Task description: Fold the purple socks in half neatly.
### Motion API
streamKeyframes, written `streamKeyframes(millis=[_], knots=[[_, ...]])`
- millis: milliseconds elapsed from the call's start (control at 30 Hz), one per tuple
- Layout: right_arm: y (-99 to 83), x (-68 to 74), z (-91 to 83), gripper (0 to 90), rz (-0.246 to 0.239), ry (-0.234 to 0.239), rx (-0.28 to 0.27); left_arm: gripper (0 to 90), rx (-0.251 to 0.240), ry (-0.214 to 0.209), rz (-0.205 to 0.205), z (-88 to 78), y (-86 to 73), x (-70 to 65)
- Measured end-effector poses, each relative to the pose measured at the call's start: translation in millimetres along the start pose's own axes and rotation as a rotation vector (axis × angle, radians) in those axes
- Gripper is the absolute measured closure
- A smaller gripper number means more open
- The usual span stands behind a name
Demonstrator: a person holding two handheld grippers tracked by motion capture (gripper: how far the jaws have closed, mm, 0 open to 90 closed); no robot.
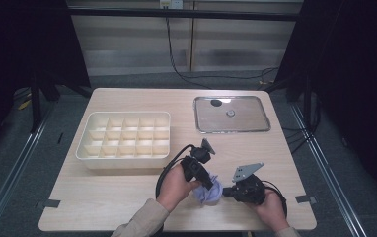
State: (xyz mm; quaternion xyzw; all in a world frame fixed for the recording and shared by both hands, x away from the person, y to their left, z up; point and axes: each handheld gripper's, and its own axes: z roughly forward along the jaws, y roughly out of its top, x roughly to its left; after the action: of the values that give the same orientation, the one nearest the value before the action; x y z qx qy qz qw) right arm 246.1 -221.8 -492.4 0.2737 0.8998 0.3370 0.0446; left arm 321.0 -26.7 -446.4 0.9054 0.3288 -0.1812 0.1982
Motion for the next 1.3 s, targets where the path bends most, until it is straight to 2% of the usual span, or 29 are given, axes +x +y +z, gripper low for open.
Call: streamKeyframes(millis=[100,133,233,433,533,667,733,833,867,1067,1233,1300], knots=[[0.1,0.3,0.3,88.5,0.005,0.001,-0.004,75.3,-0.002,-0.001,0.006,-0.6,-0.3,-1.0],[-0.1,0.0,0.0,88.5,-0.003,0.001,0.000,72.9,-0.008,-0.010,-0.003,-0.9,-0.4,-1.3],[-0.1,0.0,0.1,88.5,-0.001,0.002,-0.002,71.3,-0.009,-0.012,0.014,-5.0,-0.7,-1.7],[-0.2,0.0,0.0,88.5,0.001,0.001,-0.001,61.9,-0.044,-0.013,0.009,-14.7,-1.6,-6.1],[-0.2,0.0,0.0,88.5,0.002,0.000,-0.001,59.8,-0.058,-0.006,0.026,-22.2,-2.5,-7.2],[-0.1,0.1,0.0,88.5,0.001,-0.001,-0.001,56.8,-0.070,0.031,0.025,-28.3,-4.1,-5.9],[-0.2,0.0,0.0,88.5,0.002,0.000,-0.001,56.9,-0.087,0.038,0.010,-30.0,-5.7,-3.4],[-0.2,0.1,-0.1,88.5,0.005,0.000,-0.001,55.8,-0.083,0.058,-0.004,-30.7,-8.8,2.4],[-0.3,0.0,0.1,88.5,0.006,0.003,-0.004,54.9,-0.075,0.062,0.001,-31.0,-9.4,4.1],[-0.1,0.3,0.0,88.6,0.004,-0.001,-0.001,53.2,-0.088,0.075,-0.035,-30.2,-14.2,15.1],[-0.3,0.2,0.1,88.5,0.003,-0.001,-0.002,50.4,-0.069,0.091,-0.035,-26.3,-15.5,19.0],[-0.3,0.1,0.2,88.5,0.001,-0.002,-0.003,45.9,-0.055,0.120,-0.022,-21.1,-13.9,18.2]])
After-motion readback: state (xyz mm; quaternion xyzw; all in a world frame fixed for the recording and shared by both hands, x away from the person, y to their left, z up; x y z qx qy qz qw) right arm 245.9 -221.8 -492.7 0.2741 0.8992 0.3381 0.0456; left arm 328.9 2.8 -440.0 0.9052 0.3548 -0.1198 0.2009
